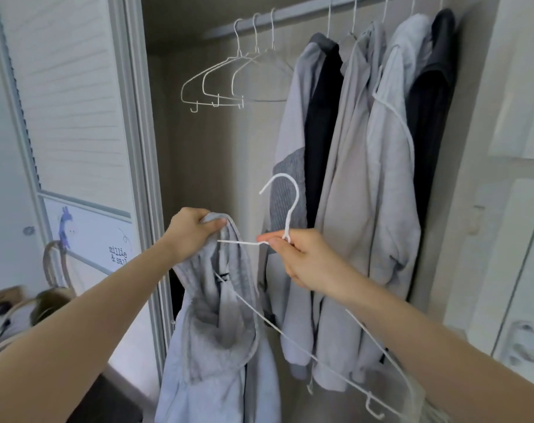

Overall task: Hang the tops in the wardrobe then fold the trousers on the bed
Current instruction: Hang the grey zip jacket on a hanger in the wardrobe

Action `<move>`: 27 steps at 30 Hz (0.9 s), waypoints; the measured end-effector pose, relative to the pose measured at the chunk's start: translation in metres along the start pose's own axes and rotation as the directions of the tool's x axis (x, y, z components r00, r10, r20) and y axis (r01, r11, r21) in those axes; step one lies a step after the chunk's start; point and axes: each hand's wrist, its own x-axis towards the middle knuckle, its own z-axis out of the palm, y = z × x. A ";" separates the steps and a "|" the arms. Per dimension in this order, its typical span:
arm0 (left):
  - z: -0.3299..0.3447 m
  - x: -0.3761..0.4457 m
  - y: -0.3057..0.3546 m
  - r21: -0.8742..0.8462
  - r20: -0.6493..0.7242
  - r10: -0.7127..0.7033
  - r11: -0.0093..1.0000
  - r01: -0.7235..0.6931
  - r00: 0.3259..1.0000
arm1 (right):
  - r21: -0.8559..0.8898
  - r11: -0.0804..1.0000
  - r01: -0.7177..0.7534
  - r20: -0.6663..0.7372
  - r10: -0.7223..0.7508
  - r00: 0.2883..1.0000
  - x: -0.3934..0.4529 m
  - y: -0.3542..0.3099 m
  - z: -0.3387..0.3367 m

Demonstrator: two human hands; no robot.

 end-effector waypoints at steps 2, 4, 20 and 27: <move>0.008 -0.004 0.010 0.042 -0.006 0.042 0.998 -0.042 0.999 | -0.212 0.977 0.006 -0.052 -0.017 0.998 0.011 0.005 0.011; 0.012 -0.006 0.020 0.012 -0.031 0.038 0.999 -0.038 0.999 | -0.389 0.921 -0.001 -0.093 -0.038 0.995 0.018 0.013 0.021; -0.070 -0.014 0.070 0.491 0.170 0.617 0.623 -0.609 0.768 | -0.123 0.924 0.362 -0.464 -0.375 0.802 0.022 -0.043 0.030; -0.078 -0.004 0.036 0.239 0.202 0.593 0.742 -0.626 0.779 | -0.448 0.853 0.268 -0.355 -0.445 0.822 0.030 -0.035 0.025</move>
